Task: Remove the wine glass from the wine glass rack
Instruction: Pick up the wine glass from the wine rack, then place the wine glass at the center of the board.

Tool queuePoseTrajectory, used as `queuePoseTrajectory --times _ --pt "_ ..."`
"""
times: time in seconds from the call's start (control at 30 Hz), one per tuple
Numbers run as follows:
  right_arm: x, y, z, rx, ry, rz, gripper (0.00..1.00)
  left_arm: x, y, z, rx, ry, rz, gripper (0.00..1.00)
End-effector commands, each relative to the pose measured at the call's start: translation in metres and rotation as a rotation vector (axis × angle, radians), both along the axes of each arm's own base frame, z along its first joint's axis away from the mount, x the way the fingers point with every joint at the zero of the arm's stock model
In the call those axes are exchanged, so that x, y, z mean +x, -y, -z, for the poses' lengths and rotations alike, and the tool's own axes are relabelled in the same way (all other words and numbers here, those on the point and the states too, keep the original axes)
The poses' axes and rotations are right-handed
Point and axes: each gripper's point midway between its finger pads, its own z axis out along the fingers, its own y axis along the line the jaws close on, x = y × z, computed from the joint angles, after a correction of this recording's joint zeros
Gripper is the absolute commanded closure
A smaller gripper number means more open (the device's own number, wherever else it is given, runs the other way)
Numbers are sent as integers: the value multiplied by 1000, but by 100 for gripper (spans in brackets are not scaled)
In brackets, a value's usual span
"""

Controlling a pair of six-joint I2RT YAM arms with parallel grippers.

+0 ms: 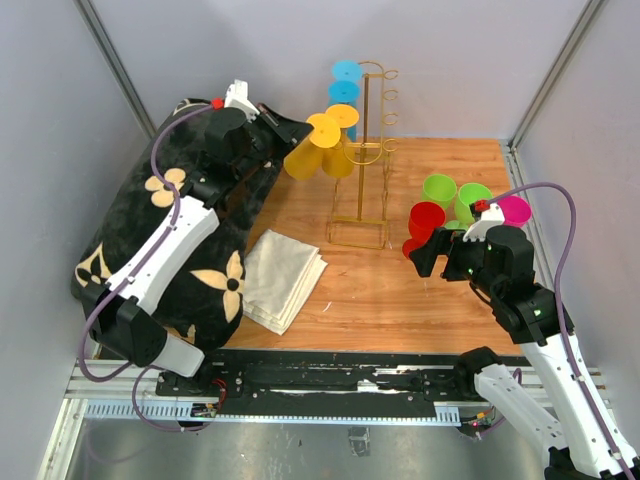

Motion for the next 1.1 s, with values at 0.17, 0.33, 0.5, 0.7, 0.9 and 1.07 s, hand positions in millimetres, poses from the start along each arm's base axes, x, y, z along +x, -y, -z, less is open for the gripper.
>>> queuePoseTrajectory --times 0.17,0.33,0.5,0.7,0.9,1.07 --pt "2 -3 -18 45 48 0 2 -33 -30 -19 19 105 -52 99" --pt "2 -6 -23 70 65 -10 2 -61 -32 -5 50 130 13 100" --pt "3 -16 -28 132 81 -34 2 -95 -28 12 42 131 120 100" --pt "0 -36 -43 226 102 -119 0 -138 -21 35 12 145 262 99" --pt "-4 -60 -61 381 126 -216 8 -191 24 55 140 161 462 99" --pt "-12 -76 -68 461 100 -303 14 -207 43 74 174 136 514 99"
